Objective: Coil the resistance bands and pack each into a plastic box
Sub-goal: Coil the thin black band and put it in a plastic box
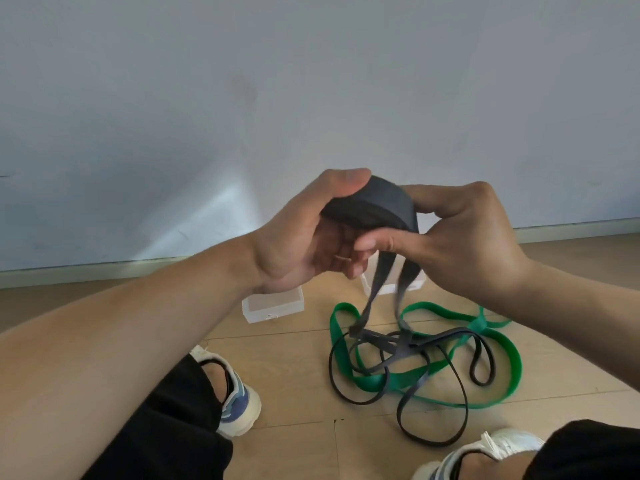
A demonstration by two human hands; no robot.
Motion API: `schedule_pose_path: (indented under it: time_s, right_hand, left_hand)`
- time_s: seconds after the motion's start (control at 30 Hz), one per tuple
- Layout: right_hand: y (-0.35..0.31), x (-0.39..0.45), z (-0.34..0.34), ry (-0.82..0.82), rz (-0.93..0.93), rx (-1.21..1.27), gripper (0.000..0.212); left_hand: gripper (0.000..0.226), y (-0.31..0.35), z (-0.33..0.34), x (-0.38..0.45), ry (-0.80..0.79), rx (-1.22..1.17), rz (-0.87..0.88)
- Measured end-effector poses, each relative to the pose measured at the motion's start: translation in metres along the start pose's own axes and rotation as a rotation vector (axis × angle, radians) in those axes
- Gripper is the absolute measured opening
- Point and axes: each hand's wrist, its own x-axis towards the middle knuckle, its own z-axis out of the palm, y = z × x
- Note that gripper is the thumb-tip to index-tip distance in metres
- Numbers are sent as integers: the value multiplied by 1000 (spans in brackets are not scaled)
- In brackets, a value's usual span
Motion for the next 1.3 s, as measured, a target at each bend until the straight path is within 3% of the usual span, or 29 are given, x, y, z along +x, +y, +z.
schedule_pose_path:
  time_s: [0.1, 0.2, 0.33, 0.43, 0.5, 0.7, 0.8, 0.87, 0.97, 1.03, 1.17, 1.3]
  right_hand:
    - [8, -1, 0, -10, 54, -76, 23]
    - [18, 2, -6, -20, 88, -270, 36]
    - [21, 0, 3, -12, -10, -444, 32]
    - [18, 2, 7, 27, 31, -305, 38]
    - [14, 5, 4, -1, 69, -101, 34]
    - [5, 6, 3, 27, -46, -31, 19]
    - [11, 8, -3, 24, -40, -211, 38]
    - [14, 8, -7, -33, -80, -334, 35]
    - [13, 7, -7, -73, -157, -393, 32]
    - [14, 7, -6, -43, -179, -389, 27]
    - [14, 4, -2, 102, -271, -399, 30]
    - [11, 3, -4, 79, -171, -237, 33]
  left_hand:
    - [70, 0, -6, -3, -37, 48, -130]
    - [59, 10, -11, -7, 133, 252, -213]
    - [39, 7, 10, -7, 284, 598, -177]
    - [38, 4, 15, -4, 340, 516, -134]
    - [45, 9, 12, -3, 302, 317, -123]
    - [61, 0, 10, -2, -11, -161, -92]
    - [67, 5, 5, -4, -35, -65, -179]
    - [72, 4, 5, -6, 34, 146, -215]
    - [59, -4, 16, -7, 214, 309, -186]
    - [52, -7, 21, -4, 297, 351, -103]
    - [41, -1, 23, 1, 302, 400, 21]
    - [71, -2, 24, 3, 289, 220, 47]
